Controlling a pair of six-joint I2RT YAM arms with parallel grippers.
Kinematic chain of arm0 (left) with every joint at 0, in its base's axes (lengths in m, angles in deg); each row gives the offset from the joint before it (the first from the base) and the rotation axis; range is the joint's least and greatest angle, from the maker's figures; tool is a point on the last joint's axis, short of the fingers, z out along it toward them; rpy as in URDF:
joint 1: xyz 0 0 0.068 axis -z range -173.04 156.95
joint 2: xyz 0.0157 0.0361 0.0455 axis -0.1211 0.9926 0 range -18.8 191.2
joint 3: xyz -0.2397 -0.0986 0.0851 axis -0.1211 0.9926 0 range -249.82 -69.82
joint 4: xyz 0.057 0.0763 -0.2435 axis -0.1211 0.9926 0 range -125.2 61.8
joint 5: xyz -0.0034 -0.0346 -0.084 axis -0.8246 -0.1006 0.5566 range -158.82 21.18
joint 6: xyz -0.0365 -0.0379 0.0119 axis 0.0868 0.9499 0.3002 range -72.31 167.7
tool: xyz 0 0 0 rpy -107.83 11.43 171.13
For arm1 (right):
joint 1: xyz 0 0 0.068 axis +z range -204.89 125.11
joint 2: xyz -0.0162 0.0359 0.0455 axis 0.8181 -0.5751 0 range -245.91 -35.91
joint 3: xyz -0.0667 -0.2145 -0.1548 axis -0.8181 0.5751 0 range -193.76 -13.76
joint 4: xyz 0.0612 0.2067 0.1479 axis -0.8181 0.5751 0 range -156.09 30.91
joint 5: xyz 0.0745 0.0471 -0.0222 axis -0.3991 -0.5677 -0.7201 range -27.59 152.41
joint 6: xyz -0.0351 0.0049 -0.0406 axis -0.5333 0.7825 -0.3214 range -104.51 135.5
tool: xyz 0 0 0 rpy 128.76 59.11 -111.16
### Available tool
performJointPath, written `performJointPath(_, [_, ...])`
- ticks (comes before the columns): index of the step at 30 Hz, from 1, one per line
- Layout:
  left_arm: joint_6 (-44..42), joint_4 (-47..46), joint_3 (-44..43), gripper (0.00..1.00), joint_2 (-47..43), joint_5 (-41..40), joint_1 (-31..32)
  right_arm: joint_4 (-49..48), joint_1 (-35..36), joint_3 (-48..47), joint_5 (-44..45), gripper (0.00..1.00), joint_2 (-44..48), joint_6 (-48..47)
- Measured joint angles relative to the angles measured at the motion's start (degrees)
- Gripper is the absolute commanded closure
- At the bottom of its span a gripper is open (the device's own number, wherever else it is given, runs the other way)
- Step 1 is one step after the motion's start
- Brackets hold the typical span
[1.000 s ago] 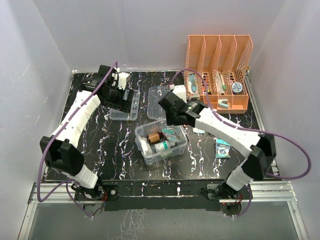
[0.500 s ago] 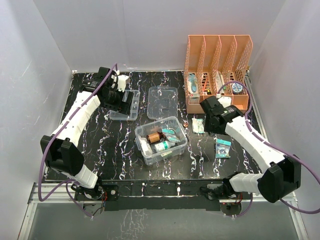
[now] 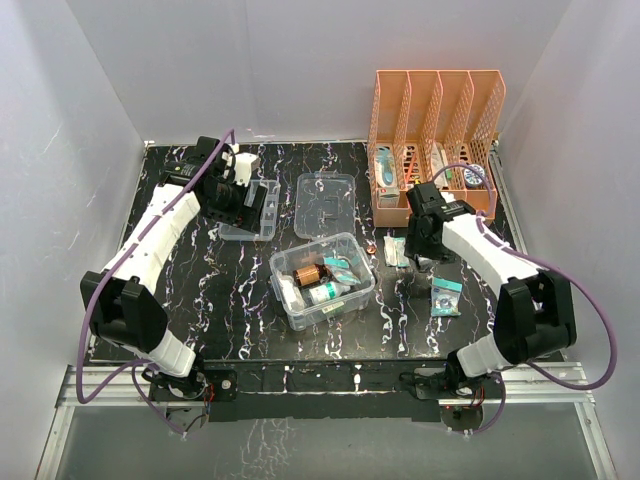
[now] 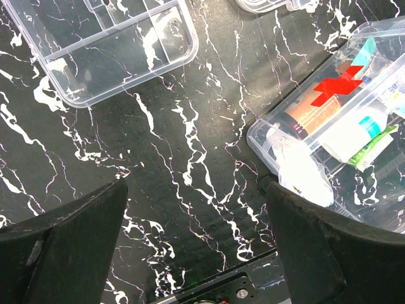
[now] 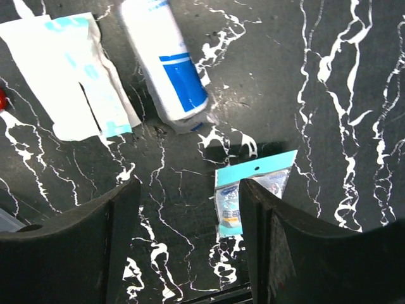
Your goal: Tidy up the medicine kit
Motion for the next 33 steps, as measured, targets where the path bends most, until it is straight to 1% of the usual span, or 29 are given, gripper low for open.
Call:
performJointPath(3, [-0.1,0.0,0.1,0.11,0.0,0.0,-0.1,-0.7,0.0,-0.4,-0.9,0.38,-0.8,-0.2])
performJointPath(6, [-0.1,0.0,0.1,0.11,0.0,0.0,-0.3,-1.2,0.0,0.2,-1.4,0.38,0.8,1.5])
performJointPath(11, [-0.5,-0.1,0.1,0.11,0.0,0.4,-0.3,-2.4,-0.1,7.3,-2.3,0.37,7.5,6.8])
performJointPath(13, [-0.6,-0.1,0.1,0.11,0.0,0.9,-0.3,-2.0,-0.2,10.1,-2.3,0.36,8.7,9.1])
performJointPath(16, [-1.0,-0.1,0.1,0.11,0.3,1.7,-0.3,-1.3,-0.3,12.0,-2.2,0.36,8.8,11.5])
performJointPath(22, [-2.2,0.0,0.1,0.11,0.5,3.3,-0.7,-1.0,-0.8,12.7,-2.0,0.35,8.3,14.0])
performJointPath(25, [-2.8,0.0,0.1,0.11,0.5,3.9,-1.0,-0.6,-0.9,14.5,-1.8,0.32,7.2,14.8])
performJointPath(28, [-3.4,0.0,0.1,0.12,0.5,4.3,-1.5,0.8,-1.0,15.1,-1.8,0.32,5.9,15.3])
performJointPath(29, [-3.5,0.0,0.1,0.12,0.5,4.5,-1.6,0.9,-1.0,15.1,-1.7,0.35,5.6,15.5])
performJointPath(30, [-3.6,0.0,0.1,0.12,0.5,4.7,-1.8,0.9,-1.0,15.1,-1.6,0.41,5.4,15.7])
performJointPath(31, [-3.8,0.1,0.1,0.12,0.5,4.9,-1.9,1.0,-1.0,15.1,-1.4,0.50,5.2,15.8])
performJointPath(32, [-3.9,0.1,0.1,0.12,0.5,5.2,-2.0,1.1,-1.0,15.1,-1.3,0.61,4.9,16.0])
performJointPath(33, [-4.0,0.2,0.1,0.12,0.5,5.4,-2.1,1.2,-1.0,15.1,-1.1,0.71,4.5,16.0])
